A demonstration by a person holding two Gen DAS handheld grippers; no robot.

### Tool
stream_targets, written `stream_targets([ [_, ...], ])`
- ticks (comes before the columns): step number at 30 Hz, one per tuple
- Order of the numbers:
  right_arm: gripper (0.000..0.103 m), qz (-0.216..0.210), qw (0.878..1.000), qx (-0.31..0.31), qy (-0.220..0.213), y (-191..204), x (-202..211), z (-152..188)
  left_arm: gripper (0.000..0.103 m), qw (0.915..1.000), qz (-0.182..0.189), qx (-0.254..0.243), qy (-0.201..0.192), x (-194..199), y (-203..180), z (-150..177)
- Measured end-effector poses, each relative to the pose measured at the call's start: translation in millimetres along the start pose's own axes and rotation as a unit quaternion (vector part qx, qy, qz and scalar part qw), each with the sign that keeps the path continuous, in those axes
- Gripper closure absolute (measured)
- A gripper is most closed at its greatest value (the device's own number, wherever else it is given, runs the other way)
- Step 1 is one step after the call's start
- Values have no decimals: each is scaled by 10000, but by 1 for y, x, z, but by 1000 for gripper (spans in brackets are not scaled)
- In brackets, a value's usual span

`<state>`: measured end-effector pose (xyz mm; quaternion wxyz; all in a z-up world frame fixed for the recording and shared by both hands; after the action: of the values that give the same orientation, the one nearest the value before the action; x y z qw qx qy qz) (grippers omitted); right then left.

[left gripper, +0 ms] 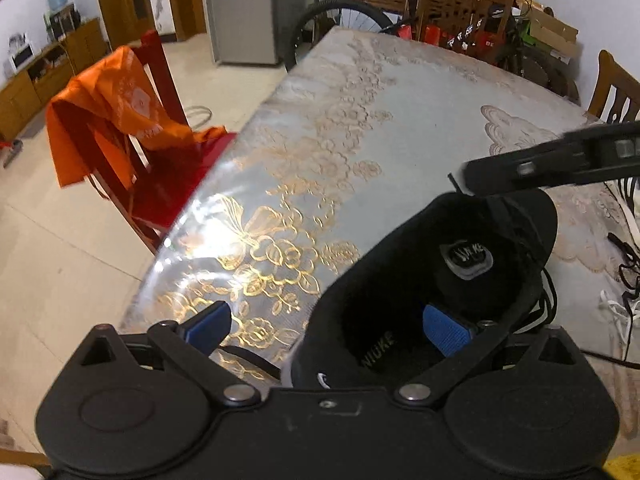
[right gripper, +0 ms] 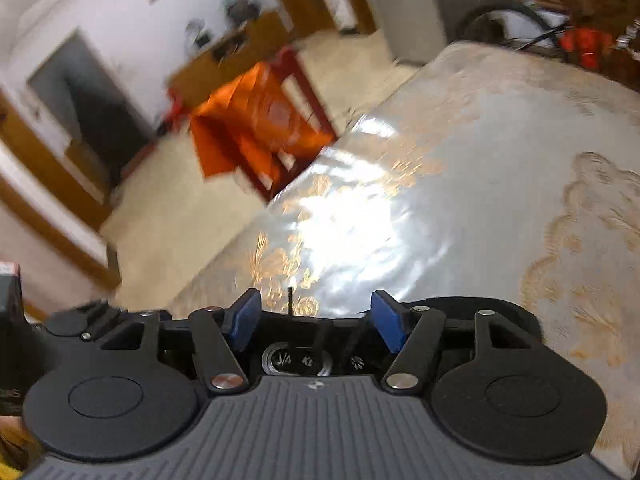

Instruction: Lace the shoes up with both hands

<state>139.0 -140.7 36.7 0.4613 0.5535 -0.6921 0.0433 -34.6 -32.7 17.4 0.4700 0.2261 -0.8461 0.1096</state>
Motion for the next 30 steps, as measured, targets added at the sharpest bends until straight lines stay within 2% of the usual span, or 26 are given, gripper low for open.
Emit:
stream_targets([
  [2, 38, -164, 9997, -13, 204, -5, -11, -6, 1, 10000, 45, 10, 68, -6, 1, 2],
  [4, 45, -304, 9981, -42, 532, -10, -20, -14, 1, 9999, 21, -31, 146, -11, 2, 4],
  [6, 97, -561, 9947, -208, 841, -17, -32, -16, 1, 9998, -8, -16, 185, -13, 3, 4],
  [7, 100, -686, 9928, -301, 935, -19, -36, -18, 1, 9998, -22, -8, 205, -15, 3, 4],
  [10, 101, -1061, 9885, -839, 676, -22, -22, -25, 1, 9993, -151, -87, 318, -20, 2, 6],
  [12, 101, -1433, 9790, -1409, 344, -28, -7, -32, 0, 9990, -218, -86, 368, -23, 2, 7],
  [14, 101, -2276, 9492, -2162, -196, -33, 17, -44, 0, 9988, -233, -4, 438, -25, 5, 8],
  [15, 101, -2500, 9410, -2233, -468, -32, 30, -53, 0, 9985, -235, 41, 494, -27, 7, 8],
  [19, 101, -3346, 9028, -2260, -1483, -23, 94, -96, 0, 9976, -149, 225, 634, -32, 12, 8],
  [23, 100, -3717, 8794, -1904, -2287, -9, 154, -137, 0, 9976, -176, 199, 637, -31, 10, 9],
  [24, 103, -3769, 8749, -1811, -2442, -6, 165, -146, 0, 9975, -166, 217, 649, -31, 11, 9],
  [26, 103, -3884, 8639, -1571, -2797, -1, 192, -160, 0, 9973, -138, 257, 680, -31, 12, 9],
  [28, 103, -3867, 8590, -1311, -3087, 3, 214, -172, 0, 9971, -126, 276, 692, -32, 12, 9],
  [30, 103, -3468, 8802, -918, -3107, 13, 227, -179, 0, 9972, -134, 282, 674, -31, 13, 9],
])
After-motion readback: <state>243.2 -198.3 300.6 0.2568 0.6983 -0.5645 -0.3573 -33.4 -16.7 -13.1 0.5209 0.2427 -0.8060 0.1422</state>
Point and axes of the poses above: each gripper's, at about its wrist camera, not at the fingertips, and x roughly against the way its jaws point, y to its left, z to its underside, the point moved 2 cm from there along -x, roughly the way its jaws point, and after that the axes turned 3 degrees about -z, right-handed, at the moved point
